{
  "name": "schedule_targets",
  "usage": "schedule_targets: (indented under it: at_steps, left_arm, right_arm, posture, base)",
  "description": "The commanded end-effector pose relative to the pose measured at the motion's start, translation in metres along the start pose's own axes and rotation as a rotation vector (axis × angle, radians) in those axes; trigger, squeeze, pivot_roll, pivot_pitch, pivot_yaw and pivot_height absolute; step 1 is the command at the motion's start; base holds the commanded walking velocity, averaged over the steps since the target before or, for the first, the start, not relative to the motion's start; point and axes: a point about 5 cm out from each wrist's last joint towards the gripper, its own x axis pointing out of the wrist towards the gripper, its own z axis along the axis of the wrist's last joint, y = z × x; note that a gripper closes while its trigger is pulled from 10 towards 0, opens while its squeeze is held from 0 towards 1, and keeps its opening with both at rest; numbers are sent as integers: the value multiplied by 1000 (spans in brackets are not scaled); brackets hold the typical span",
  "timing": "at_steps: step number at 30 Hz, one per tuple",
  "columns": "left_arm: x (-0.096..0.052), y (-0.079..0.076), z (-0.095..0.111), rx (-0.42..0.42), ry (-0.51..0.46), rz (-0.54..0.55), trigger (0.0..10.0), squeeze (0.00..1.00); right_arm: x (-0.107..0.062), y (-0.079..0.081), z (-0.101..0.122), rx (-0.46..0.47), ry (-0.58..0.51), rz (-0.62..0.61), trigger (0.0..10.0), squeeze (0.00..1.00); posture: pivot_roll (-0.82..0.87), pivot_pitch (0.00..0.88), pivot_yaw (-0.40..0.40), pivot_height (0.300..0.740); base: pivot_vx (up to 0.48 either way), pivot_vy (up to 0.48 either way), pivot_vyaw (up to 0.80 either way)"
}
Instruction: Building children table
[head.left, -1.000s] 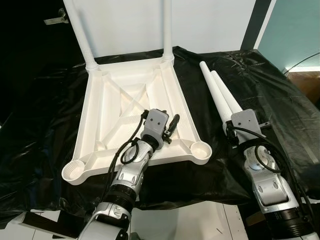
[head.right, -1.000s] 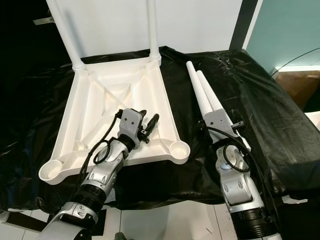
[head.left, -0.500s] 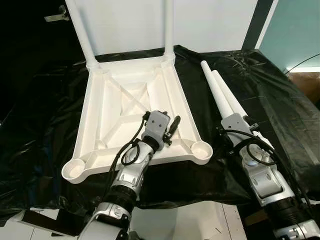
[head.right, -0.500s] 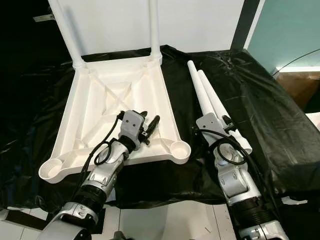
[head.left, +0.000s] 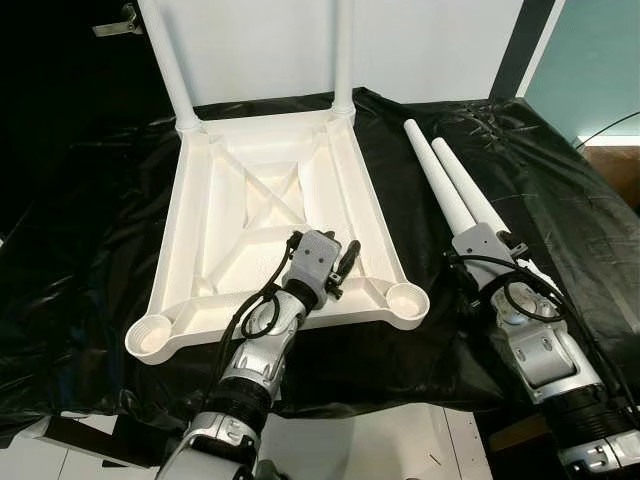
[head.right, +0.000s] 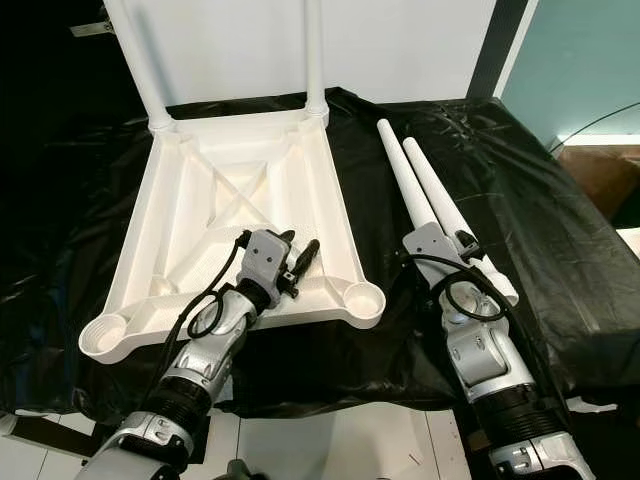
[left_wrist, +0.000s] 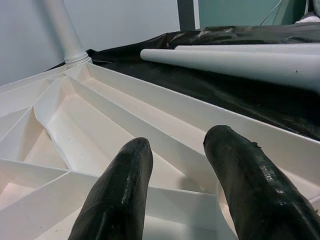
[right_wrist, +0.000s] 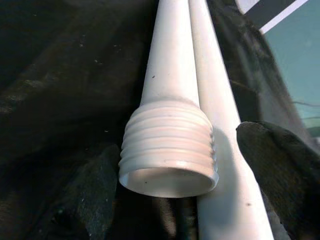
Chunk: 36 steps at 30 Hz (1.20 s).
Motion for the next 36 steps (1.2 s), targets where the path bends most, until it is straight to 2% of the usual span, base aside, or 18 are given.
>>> schedule_targets:
  at_steps: [1, 6, 11, 19, 25, 29, 36]
  left_arm:
    - [1, 2, 1, 19, -5, 41, 10000, 0]
    - [1, 1, 1, 23, -5, 32, 10000, 0]
    - [3, -1, 1, 34, -4, 16, 10000, 0]
    - [4, -2, 1, 39, -6, 11, 10000, 0]
    - [4, -3, 0, 41, 0, 10, 10000, 0]
    - [5, -3, 0, 45, 1, 8, 10000, 0]
    - [6, -8, -3, 47, 7, -5, 10000, 0]
  right_arm:
    - [-3, -4, 2, -67, -14, -18, 10000, 0]
    - [-6, -4, 8, -178, -45, 1, 10000, 0]
    - [-7, -4, 14, -233, -63, 43, 10000, 0]
    - [-8, -1, 6, -231, -28, 81, 10000, 0]
    - [-11, -8, 2, -234, -16, 83, 10000, 0]
    - [-17, -18, 10, -260, -31, 103, 10000, 0]
    - [-28, -18, 10, -285, -30, 139, 10000, 0]
  posture:
    - [-98, 64, 12, 740]
    - [-108, 58, 22, 740]
    - [-119, 56, 28, 740]
    - [-122, 52, 26, 740]
    - [-125, 48, 26, 740]
    - [-135, 45, 26, 740]
    - [-148, 47, 24, 740]
  base:
    - [0, 0, 0]
    - [0, 0, 0]
    - [0, 0, 0]
    - [0, 0, 0]
    - [0, 0, 0]
    - [0, 0, 0]
    - [0, 0, 0]
